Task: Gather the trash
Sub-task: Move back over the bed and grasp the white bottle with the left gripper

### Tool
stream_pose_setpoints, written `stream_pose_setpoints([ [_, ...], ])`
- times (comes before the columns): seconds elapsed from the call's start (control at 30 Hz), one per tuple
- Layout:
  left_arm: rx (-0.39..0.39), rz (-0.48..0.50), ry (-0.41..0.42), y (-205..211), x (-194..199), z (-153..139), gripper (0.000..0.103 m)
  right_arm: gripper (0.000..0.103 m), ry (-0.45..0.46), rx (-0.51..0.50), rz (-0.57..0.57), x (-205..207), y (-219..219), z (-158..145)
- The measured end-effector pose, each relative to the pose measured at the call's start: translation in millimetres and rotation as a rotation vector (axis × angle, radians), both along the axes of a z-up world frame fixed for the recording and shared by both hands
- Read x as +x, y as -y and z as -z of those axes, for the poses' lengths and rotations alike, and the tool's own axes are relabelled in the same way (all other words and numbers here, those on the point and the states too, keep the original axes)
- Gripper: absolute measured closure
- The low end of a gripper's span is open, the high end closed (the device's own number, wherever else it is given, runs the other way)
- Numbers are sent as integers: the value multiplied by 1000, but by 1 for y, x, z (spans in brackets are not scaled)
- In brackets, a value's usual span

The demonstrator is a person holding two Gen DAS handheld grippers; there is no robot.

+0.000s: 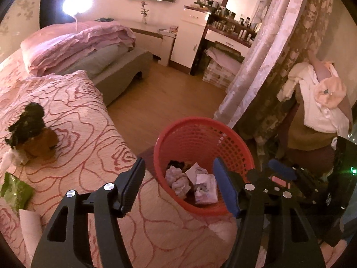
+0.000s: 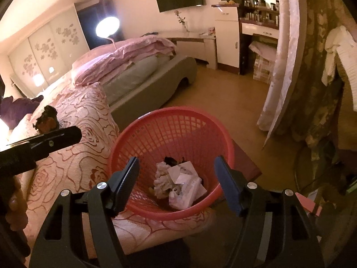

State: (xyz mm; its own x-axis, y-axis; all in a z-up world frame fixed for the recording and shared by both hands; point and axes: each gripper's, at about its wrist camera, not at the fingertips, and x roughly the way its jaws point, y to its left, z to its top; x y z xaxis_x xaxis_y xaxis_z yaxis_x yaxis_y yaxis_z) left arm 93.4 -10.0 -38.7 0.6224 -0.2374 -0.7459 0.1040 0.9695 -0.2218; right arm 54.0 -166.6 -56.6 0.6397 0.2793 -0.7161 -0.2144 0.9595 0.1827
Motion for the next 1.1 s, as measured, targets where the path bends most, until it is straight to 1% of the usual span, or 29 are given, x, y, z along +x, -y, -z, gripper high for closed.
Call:
stream_pose_setpoints([
  [0.13,4,-19,14,-7,-12,-7,42,35,17,14,3,-8,-1,-9],
  [0.17,14,-25,20,-8,-15,-9,42,33,21,18,3,-10,-2,-10],
  [0.23,36,-37,34,-11,-23,-13,36,31,31,27,6,-15,-2,-14],
  [0.43,116,-77,75,-27,-49,-24,34,26,53,52,-4,-26,-7,-25],
  [0.6,130,-139,75,-52,-67,-25,33,25,67,58,-24,-35,-15,-30],
  [0.73,154,-214,71,-83,-84,-23,33,23,75,58,-44,-41,-23,-32],
  [0.87,166,-276,48,-111,-100,-14,33,22,74,61,-67,-45,-29,-31],
  [0.97,171,-307,16,-127,-106,-3,33,22,68,67,-83,-47,-33,-31],
  [1.1,171,-310,-18,-133,-110,10,33,22,67,70,-102,-49,-37,-30],
])
